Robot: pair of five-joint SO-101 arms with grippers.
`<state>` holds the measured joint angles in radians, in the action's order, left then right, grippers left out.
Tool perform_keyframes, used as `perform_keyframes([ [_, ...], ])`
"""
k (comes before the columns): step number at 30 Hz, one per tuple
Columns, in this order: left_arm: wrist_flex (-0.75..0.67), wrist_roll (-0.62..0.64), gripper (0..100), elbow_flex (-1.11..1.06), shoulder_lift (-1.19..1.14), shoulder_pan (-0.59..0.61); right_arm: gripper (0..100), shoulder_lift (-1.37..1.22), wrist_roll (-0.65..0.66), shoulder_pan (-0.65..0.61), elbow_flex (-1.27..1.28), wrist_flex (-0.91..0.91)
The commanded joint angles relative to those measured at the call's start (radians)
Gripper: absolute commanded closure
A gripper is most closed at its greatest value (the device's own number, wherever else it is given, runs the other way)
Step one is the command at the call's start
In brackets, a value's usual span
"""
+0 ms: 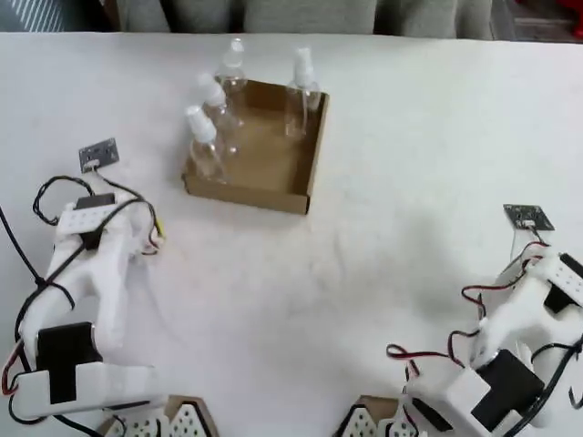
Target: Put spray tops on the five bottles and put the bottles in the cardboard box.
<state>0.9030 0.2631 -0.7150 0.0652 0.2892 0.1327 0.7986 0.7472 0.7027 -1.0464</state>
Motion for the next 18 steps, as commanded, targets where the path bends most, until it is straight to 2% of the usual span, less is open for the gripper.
perform_keyframes([
  [1,-0.011,-0.009,98,0.0,0.005,0.001,72.9,0.021,0.014,-0.004,-0.069,-0.033],
  [9,-0.011,-0.009,98,0.0,0.005,0.001,72.9,0.054,0.054,0.002,-0.075,-0.038],
  [18,-0.011,-0.009,98,0.0,0.005,0.001,73.0,-0.022,0.1,0.004,-0.081,-0.01],
])
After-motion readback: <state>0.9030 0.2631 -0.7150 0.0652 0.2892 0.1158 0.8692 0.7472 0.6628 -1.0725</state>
